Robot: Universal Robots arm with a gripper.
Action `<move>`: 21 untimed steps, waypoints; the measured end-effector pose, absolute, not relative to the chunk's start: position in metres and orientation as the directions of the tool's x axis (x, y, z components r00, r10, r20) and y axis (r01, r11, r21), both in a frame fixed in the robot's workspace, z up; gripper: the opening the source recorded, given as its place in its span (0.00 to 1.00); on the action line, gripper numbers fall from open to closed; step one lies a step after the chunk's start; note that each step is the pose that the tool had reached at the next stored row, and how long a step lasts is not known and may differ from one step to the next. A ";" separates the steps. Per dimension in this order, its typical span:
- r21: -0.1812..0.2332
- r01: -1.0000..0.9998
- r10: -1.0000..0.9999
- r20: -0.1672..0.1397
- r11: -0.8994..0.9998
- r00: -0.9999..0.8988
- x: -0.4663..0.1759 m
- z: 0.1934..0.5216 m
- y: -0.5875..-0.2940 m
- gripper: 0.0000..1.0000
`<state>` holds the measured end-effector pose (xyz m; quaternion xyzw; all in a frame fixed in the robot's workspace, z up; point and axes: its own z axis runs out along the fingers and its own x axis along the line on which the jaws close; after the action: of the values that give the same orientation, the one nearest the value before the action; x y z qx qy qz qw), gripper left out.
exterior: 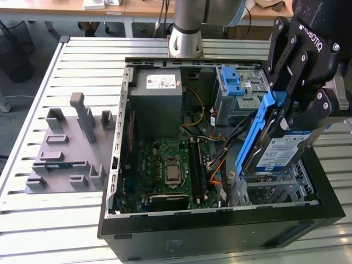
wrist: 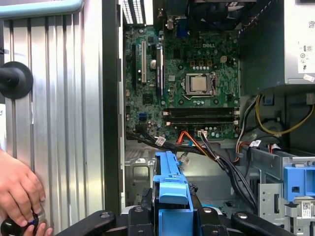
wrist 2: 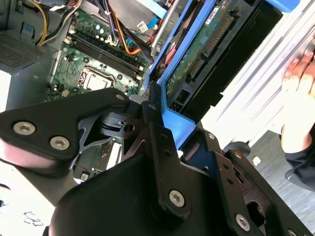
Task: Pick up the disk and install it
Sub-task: 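Insert the disk into the insertion slot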
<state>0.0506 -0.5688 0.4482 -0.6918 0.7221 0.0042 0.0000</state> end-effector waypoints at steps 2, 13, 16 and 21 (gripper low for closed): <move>0.006 -0.999 -0.999 -0.006 0.043 -0.043 0.053 0.448 -0.569 0.36; 0.006 -0.999 -0.999 -0.006 0.043 -0.043 0.063 0.442 -0.569 0.36; 0.006 -0.999 -0.999 -0.006 0.043 -0.043 0.066 0.441 -0.569 0.36; 0.006 -0.999 -0.999 -0.006 0.043 -0.043 0.069 0.438 -0.569 0.36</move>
<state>0.0687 -0.5688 0.4383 -0.6918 0.7221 0.0042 0.0000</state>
